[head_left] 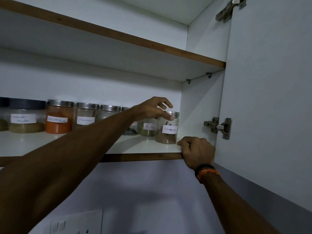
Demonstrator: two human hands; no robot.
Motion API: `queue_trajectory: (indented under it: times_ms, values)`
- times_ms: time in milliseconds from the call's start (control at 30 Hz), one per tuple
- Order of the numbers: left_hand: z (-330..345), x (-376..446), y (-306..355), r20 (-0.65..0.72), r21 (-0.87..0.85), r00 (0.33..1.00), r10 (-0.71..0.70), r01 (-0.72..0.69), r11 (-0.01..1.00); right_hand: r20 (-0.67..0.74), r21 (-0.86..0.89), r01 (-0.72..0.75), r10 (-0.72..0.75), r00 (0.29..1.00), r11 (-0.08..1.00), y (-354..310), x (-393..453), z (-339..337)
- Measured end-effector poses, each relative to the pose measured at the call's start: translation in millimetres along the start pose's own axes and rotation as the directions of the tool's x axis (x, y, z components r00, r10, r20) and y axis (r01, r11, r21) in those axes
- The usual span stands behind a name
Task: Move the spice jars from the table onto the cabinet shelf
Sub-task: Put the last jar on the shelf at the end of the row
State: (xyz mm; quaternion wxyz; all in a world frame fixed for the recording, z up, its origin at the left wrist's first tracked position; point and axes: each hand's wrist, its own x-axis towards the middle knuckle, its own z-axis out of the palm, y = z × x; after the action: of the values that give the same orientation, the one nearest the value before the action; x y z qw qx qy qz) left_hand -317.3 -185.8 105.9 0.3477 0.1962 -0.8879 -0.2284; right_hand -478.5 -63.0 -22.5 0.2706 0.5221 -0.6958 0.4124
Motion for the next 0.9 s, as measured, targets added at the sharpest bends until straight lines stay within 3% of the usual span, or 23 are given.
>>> queue_trajectory:
  times_ms: [267, 533, 900]
  values:
    - [6, 27, 0, 0.052, 0.388, 0.986, 0.156, -0.164, 0.907, -0.010, 0.006, 0.017, -0.017, 1.000, 1.000, 3, 1, 2]
    - [17, 48, -7, 0.055, 0.594, 0.986, 0.158, -0.160, 0.788, -0.018, 0.009, 0.021, -0.021, 1.000, 1.000, 4, 2, 5]
    - [18, 65, -17, 0.023, 0.710, 0.992, 0.128, -0.106, 0.696, -0.019, 0.003, 0.019, -0.019, 1.000, 1.000, 4, 2, 7]
